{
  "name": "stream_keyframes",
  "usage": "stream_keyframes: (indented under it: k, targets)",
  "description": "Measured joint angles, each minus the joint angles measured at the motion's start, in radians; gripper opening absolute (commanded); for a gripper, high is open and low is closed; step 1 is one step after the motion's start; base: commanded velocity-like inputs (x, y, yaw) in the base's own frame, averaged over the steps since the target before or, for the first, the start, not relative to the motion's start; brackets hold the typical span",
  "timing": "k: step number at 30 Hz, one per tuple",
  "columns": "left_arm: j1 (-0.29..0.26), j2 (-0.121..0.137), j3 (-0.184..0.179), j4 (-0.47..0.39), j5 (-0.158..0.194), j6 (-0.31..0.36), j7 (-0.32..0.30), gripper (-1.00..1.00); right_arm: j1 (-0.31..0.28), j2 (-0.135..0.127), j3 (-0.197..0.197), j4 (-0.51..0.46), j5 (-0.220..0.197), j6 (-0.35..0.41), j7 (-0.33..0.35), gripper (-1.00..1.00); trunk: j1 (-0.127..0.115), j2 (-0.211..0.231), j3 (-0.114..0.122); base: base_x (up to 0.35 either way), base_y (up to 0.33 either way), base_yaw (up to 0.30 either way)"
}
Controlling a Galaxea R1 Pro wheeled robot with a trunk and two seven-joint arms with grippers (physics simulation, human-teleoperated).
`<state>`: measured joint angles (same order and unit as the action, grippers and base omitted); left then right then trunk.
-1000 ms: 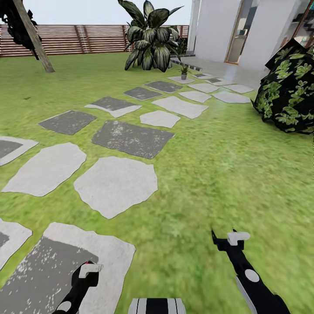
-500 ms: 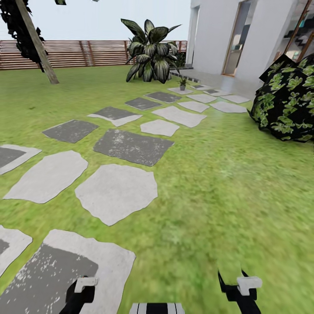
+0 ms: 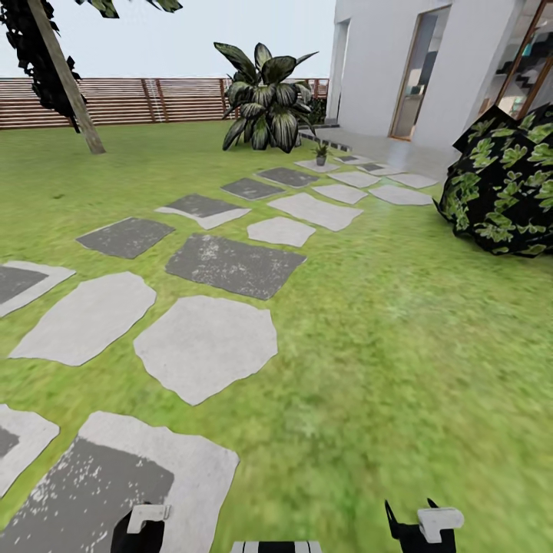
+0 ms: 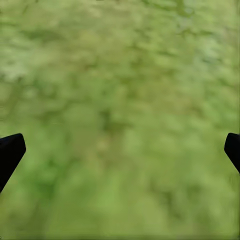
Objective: Pick up the pesticide atomizer in the garden and spray insectifuge to fully cover both potted plants in the garden.
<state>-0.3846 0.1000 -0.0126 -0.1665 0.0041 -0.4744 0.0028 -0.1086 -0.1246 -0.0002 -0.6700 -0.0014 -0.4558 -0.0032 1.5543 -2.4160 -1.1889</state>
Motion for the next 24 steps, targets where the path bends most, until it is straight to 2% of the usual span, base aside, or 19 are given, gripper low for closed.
stream_keyframes:
  k: [22,24]
  targets:
    - [0.002,-0.002,0.000,-0.001,0.000,-0.001,-0.001,-1.00,0.000,0.005,0.001,0.030,0.001,0.000,-0.001,1.00,-0.084,0.154,0.070,0.000,0.000,0.003]
    - [0.002,-0.002,0.000,-0.001,0.000,-0.003,-0.001,-1.00,0.000,0.005,0.001,0.030,0.001,0.000,-0.001,1.00,-0.084,0.154,0.072,0.000,0.000,0.097]
